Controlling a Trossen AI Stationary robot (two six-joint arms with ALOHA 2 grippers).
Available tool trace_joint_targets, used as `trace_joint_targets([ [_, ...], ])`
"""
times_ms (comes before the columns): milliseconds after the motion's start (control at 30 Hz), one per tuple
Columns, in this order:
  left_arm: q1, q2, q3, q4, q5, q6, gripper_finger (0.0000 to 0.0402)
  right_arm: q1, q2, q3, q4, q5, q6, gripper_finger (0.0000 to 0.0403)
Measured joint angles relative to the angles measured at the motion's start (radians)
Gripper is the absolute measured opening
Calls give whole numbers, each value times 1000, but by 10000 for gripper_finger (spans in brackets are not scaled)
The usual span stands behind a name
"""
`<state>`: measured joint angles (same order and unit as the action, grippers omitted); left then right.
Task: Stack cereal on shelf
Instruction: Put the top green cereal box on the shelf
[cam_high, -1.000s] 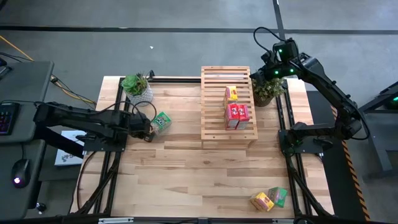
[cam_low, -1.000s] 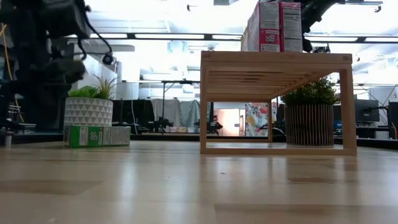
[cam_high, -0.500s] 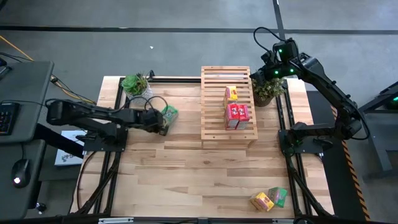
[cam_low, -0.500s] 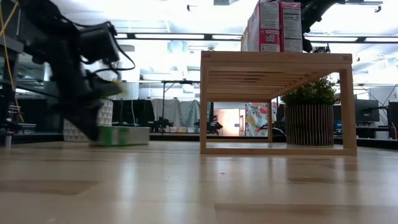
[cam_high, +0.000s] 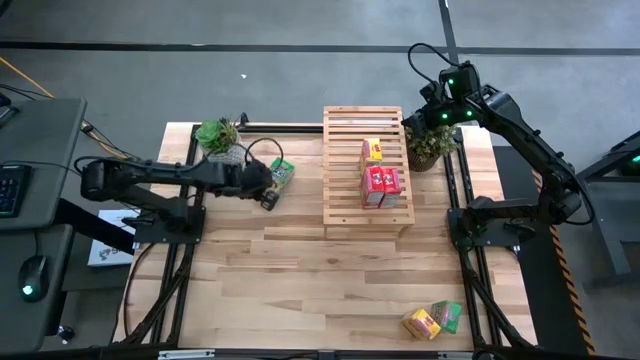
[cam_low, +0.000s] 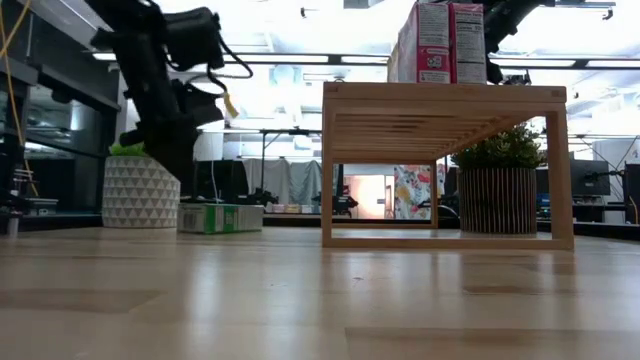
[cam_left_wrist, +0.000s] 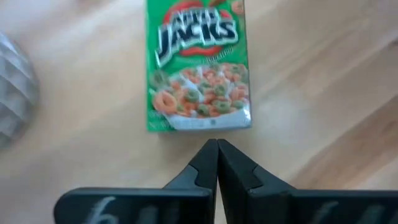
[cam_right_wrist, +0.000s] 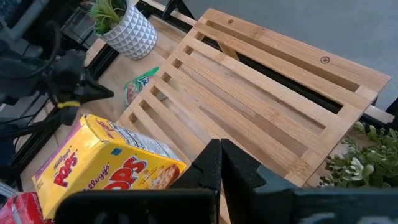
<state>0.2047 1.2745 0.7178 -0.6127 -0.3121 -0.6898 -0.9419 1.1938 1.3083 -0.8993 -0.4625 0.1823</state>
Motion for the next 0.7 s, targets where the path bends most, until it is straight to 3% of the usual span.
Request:
trace_joint_targets([
  [300,-181,-119,-201,382,-249,55,0,0,0,0,0,0,-7,0],
  [400,-214,-147,-252,419,-331,56,0,0,0,0,0,0,-7,0],
  [533,-228,-150,-317,449,-346,56,0,0,0,0,0,0,-7,0],
  [700,-227,-150,-370,622,-345,86,0,0,0,0,7,0,-7,0],
])
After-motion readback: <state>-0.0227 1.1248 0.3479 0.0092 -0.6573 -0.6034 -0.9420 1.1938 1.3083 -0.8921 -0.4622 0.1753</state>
